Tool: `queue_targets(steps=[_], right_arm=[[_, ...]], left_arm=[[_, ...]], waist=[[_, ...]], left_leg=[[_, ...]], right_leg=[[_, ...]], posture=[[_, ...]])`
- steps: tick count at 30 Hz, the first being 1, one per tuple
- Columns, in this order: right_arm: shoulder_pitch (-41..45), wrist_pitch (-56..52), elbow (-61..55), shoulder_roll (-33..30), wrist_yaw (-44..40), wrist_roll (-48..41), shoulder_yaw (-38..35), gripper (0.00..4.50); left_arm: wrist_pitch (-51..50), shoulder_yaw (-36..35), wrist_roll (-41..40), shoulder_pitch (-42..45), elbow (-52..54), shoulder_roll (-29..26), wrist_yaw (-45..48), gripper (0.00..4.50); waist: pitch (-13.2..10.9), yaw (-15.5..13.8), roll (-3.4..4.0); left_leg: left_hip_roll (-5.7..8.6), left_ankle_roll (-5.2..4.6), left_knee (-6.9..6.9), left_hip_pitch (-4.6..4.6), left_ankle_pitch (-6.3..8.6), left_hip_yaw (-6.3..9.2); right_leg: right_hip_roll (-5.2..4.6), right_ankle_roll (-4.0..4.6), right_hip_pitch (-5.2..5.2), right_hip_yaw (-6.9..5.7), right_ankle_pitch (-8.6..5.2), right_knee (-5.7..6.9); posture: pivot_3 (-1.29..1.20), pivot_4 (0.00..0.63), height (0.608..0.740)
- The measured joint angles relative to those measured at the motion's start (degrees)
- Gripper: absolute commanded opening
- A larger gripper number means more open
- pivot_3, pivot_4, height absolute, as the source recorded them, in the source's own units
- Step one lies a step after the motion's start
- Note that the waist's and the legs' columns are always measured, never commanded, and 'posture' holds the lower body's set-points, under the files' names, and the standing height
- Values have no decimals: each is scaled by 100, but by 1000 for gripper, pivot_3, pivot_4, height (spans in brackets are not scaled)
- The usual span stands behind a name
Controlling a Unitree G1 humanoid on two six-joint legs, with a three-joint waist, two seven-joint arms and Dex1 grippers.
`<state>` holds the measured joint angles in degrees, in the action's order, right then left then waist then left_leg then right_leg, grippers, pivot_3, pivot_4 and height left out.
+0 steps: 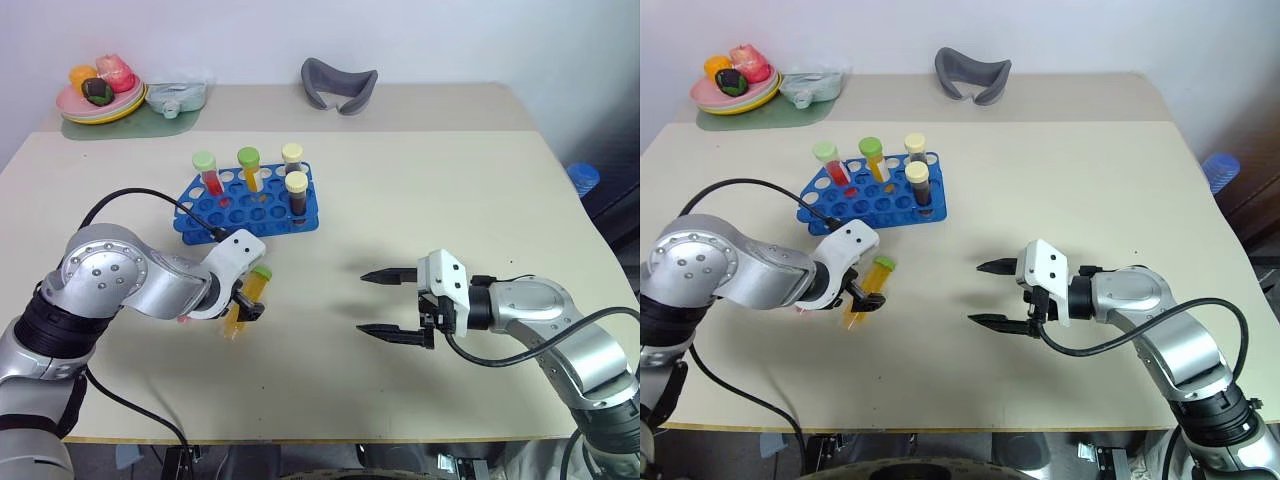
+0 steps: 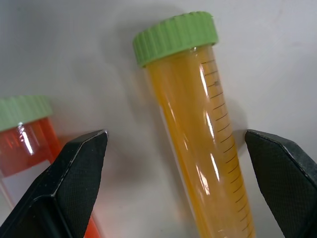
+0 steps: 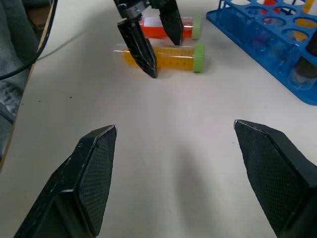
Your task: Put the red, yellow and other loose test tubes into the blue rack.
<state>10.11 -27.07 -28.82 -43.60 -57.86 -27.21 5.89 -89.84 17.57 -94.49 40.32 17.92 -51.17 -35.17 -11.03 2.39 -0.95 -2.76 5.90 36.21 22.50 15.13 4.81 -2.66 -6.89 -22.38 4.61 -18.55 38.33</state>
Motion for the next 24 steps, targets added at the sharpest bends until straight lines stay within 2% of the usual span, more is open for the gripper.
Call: queue_targets(steps=[3, 6, 9, 15, 23, 24], right_arm=[[-1, 0, -5, 0, 22, 0, 0, 3852], [-10, 0, -15, 0, 33, 0, 1, 3904], [-24, -2, -21, 0, 52, 0, 3, 3904], [-18, -2, -21, 1, 61, 2, 13, 3904], [-11, -2, -21, 31, 118, 5, 65, 3904], [-11, -2, -21, 31, 128, 5, 65, 3904]], left_arm=[[390, 329, -609, 73, -98, -195, -558, 4500], [814, 667, -1150, 127, -101, -380, -1031, 3680], [1120, 1034, -1547, 275, -88, -522, -1399, 2284], [1428, 1420, -1822, 480, -92, -651, -1716, 2284], [1563, 1573, -1849, 609, -140, -685, -1881, 2284], [1569, 1576, -1845, 631, -168, -690, -1892, 2011]], waist=[[0, -3, 0], [1, -5, 0], [1, 1, 0], [1, -1, 0], [1, -3, 1], [1, -3, 1]], left_leg=[[0, 1, 1, -2, 0, 0], [1, 1, 1, -2, -1, -1], [1, 6, 2, -4, -4, -1], [1, 15, 2, -4, -8, -2], [1, 25, 4, -4, -14, -2], [1, 25, 3, -4, -14, -2]], right_leg=[[-1, 0, 2, 0, 0, 0], [-1, 0, 3, 0, 0, 0], [0, 0, 4, 0, 0, 0], [0, 0, 5, 0, 0, 0], [1, 0, 6, 0, 0, 0], [1, 0, 6, 0, 0, 0]], posture=[[0, 150, 740], [0, 150, 740], [0, 150, 740], [0, 150, 740], [0, 150, 740], [0, 150, 740]])
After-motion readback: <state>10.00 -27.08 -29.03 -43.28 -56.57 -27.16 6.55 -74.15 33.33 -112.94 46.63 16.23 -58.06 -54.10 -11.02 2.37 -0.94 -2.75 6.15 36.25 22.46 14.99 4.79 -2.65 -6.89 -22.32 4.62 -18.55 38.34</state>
